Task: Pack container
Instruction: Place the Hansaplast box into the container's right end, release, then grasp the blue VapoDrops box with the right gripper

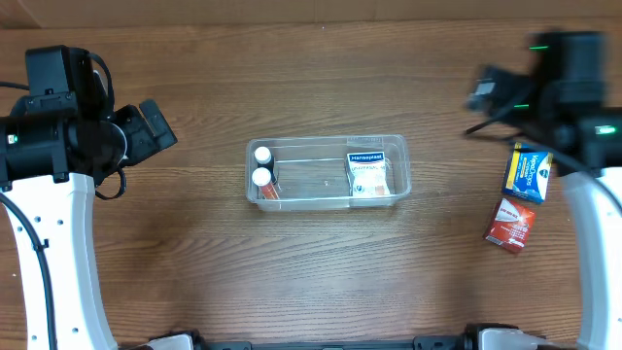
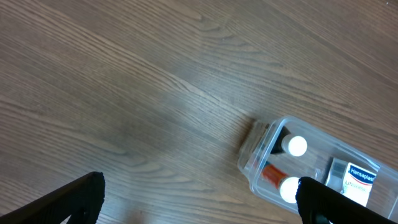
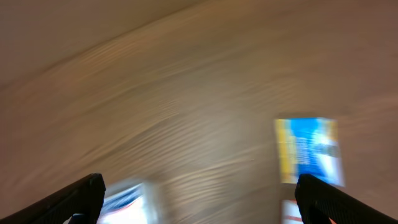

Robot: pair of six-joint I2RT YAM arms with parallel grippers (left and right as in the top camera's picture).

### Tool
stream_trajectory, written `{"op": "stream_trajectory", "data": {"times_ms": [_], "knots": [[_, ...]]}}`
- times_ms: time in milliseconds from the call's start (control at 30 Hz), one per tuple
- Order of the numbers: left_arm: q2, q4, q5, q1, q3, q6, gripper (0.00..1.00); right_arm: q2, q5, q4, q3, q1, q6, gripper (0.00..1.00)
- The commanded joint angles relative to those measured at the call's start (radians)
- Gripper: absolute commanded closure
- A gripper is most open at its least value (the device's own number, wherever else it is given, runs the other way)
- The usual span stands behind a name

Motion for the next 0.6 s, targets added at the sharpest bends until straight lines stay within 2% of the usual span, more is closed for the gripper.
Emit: {"op": "stream_trajectory", "data": {"times_ms": [0,100,200,367,567], "knots": [[-0.009,0.002,0.01,0.002,-0.006,0.016,0.0,0.096,-0.066,0.002,-0.006,-0.198,-0.063,0.0],[-0.009,0.0,0.01,0.002,-0.006,0.016,0.0,0.245,-0.066,0.017,-0.006,-0.311,-0.174,0.0],[-0.009,0.0,0.011,0.002,-0.006,0.016,0.0,0.406,-0.067,0.027,-0.006,-0.356,-0.187,0.0],[-0.009,-0.004,0.011,0.002,-0.006,0.015,0.0,0.622,-0.066,0.063,-0.006,-0.368,-0.188,0.0],[-0.009,-0.004,0.011,0.002,-0.006,0.015,0.0,0.752,-0.069,0.085,-0.019,-0.368,-0.187,0.0]]}}
